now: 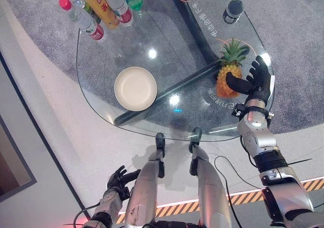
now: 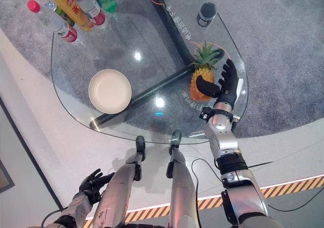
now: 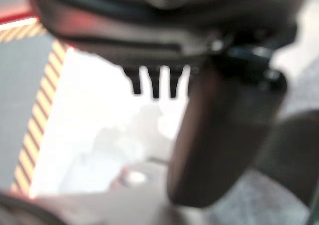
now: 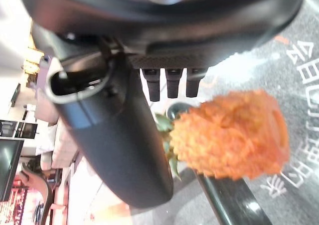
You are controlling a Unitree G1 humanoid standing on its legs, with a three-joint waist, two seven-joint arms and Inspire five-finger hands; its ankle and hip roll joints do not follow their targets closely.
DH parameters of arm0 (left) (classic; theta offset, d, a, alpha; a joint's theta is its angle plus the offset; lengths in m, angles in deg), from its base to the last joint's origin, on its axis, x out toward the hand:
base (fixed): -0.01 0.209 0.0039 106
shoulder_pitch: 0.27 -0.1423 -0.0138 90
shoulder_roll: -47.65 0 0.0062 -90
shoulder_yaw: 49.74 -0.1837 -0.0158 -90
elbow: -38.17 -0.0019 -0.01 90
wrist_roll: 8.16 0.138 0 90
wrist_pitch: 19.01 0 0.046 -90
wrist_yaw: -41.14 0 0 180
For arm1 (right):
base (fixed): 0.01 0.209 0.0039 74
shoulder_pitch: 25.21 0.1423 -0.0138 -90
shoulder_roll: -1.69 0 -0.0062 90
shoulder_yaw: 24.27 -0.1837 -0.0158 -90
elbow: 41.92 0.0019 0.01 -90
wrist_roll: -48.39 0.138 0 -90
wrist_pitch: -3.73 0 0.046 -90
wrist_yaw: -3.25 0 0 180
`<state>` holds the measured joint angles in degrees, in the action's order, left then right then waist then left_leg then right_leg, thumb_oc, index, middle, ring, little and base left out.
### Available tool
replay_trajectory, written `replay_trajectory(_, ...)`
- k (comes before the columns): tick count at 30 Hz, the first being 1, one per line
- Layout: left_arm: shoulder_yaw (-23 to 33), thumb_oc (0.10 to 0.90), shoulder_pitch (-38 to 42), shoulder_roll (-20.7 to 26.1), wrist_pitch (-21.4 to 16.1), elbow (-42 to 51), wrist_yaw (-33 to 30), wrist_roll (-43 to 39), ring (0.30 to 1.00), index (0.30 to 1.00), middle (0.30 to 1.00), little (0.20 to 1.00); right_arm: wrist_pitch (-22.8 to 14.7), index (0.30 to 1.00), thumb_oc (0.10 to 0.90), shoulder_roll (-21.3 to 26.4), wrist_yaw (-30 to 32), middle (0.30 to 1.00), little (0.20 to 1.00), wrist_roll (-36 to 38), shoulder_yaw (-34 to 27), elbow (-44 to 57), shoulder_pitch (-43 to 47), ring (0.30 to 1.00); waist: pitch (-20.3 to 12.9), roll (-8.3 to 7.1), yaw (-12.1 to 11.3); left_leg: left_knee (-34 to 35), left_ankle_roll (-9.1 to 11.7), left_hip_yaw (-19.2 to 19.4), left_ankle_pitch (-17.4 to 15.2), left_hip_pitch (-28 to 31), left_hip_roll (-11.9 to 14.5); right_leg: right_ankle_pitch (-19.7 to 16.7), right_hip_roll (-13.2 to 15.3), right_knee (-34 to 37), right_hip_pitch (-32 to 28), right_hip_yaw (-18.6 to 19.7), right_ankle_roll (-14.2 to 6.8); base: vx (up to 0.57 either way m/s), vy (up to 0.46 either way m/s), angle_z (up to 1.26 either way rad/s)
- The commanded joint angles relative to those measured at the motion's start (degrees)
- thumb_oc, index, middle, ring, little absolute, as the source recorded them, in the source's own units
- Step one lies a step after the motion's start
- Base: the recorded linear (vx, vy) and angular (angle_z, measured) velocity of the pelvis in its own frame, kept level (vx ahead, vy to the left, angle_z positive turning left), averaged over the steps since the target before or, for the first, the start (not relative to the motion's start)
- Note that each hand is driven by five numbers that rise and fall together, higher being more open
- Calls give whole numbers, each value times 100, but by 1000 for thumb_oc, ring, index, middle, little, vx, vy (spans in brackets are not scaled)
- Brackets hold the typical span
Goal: Pick up the fruit to the plate
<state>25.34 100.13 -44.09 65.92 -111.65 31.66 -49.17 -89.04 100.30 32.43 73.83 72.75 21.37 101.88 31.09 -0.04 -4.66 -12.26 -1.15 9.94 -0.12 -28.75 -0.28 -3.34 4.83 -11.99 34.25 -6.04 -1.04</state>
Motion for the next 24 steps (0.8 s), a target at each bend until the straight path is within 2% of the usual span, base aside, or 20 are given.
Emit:
replay_trajectory(1,-150,800,-438,-271,144,68,-163,-220,900,900,900,900,16,900,800,373,349,900,900,-61,-48,680,239,900,-129,-13,32,-601,-77,-151,-161,-442,-319,73,11,-384,-82,-680,-78,18,28,4)
replay_trajectory(6,-188,800,-464,-260,112,96,-140,-258,900,900,900,900,520,900,800,468,838,900,900,85,60,315,296,900,-129,25,-12,-578,-100,-153,-147,-506,-328,35,43,-402,8,-717,-81,14,33,4)
replay_trajectory(17,-293,800,-492,-264,48,141,-67,-318,900,900,900,900,1106,900,800,551,1507,900,900,19,293,-50,653,900,-129,67,-96,-554,-145,-150,-126,-623,-350,-20,65,-421,150,-725,-97,4,18,6)
replay_trajectory(24,-320,800,-504,-242,24,195,-40,-371,900,900,900,900,1362,900,800,568,1253,900,900,270,510,-198,909,900,-129,94,-158,-521,-152,-177,-111,-643,-360,-29,85,-420,177,-738,-106,0,0,0)
